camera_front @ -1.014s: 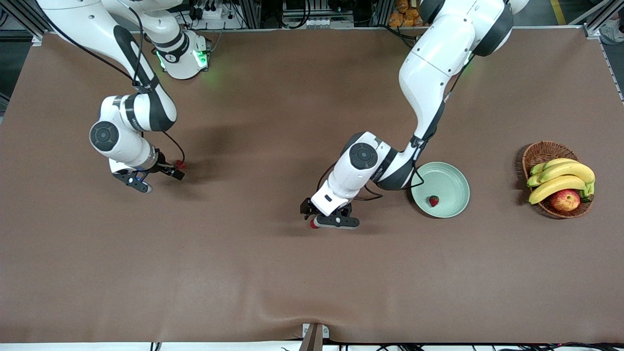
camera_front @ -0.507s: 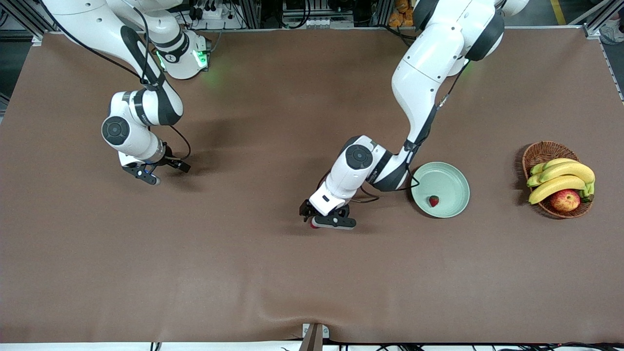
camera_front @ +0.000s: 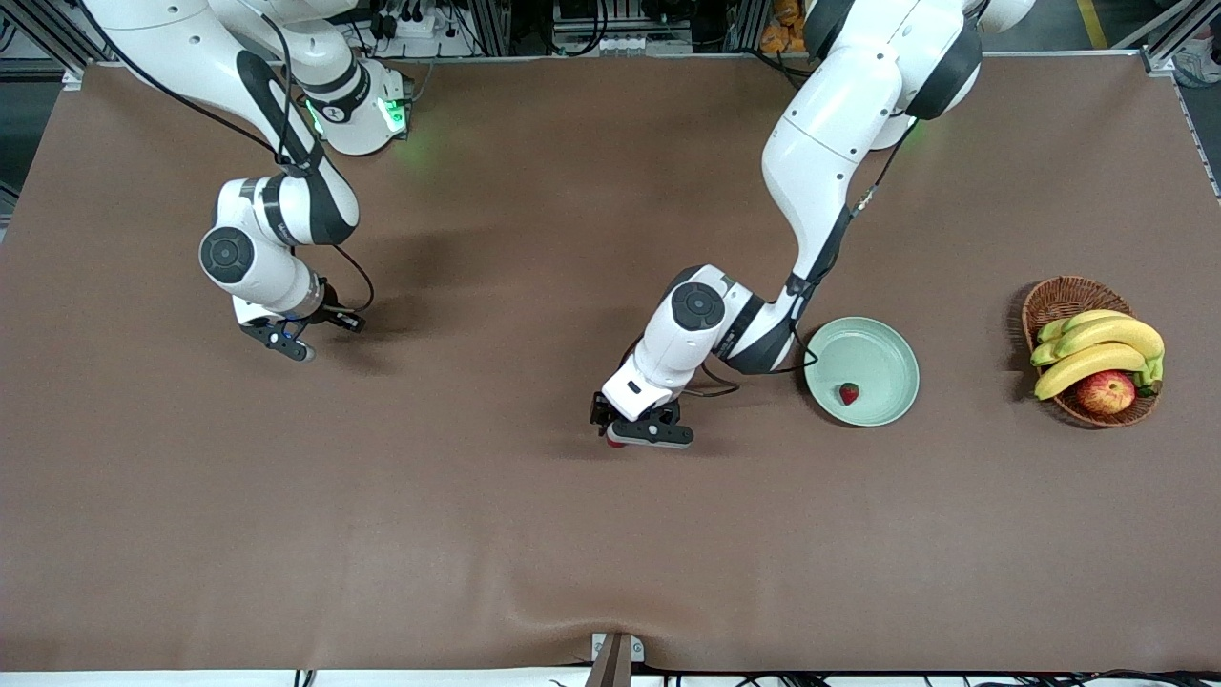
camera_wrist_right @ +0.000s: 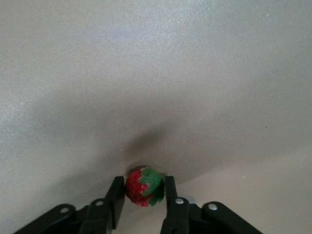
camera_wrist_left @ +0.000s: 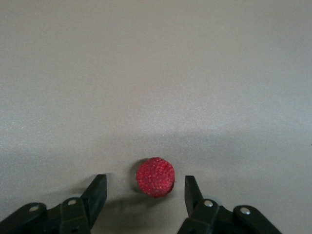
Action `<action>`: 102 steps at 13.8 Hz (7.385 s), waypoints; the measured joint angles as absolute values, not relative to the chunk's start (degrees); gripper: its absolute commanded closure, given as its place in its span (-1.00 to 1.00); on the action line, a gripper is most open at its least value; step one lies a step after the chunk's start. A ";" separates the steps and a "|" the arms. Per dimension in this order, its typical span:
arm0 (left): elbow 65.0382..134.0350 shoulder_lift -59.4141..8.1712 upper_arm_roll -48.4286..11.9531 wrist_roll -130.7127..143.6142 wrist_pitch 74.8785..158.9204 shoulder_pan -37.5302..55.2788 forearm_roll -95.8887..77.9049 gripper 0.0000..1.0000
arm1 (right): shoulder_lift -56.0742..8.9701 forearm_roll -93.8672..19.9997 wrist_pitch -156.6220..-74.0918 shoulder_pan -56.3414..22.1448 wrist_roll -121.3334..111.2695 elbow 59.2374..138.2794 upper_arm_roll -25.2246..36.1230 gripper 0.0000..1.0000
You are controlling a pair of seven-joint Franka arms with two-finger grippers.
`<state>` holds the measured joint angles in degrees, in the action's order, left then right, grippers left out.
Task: Collect all strawberries into plate
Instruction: 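Grasp the third strawberry with the right gripper while the left gripper grasps the second, then drop the strawberry on the plate with the left gripper while the right gripper carries another, then release the third strawberry at the middle and retract the right arm to rest, then grasp the third strawberry with the left gripper and carry it over the plate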
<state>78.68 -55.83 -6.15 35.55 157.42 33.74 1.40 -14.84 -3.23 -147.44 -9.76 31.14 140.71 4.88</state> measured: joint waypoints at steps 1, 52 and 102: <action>78.65 -55.82 -6.15 35.55 157.42 33.78 1.40 -0.25 | -14.79 -3.86 -147.43 -9.76 31.14 140.72 4.93 1.00; 106.35 -21.53 -10.68 10.77 133.56 9.40 1.45 -1.00 | -38.98 -6.48 -116.71 -34.96 67.58 79.15 2.29 -1.00; 93.77 -32.31 -8.38 20.90 130.69 18.67 7.15 0.74 | -1.98 -2.39 -80.02 0.83 1.62 84.75 1.90 -1.00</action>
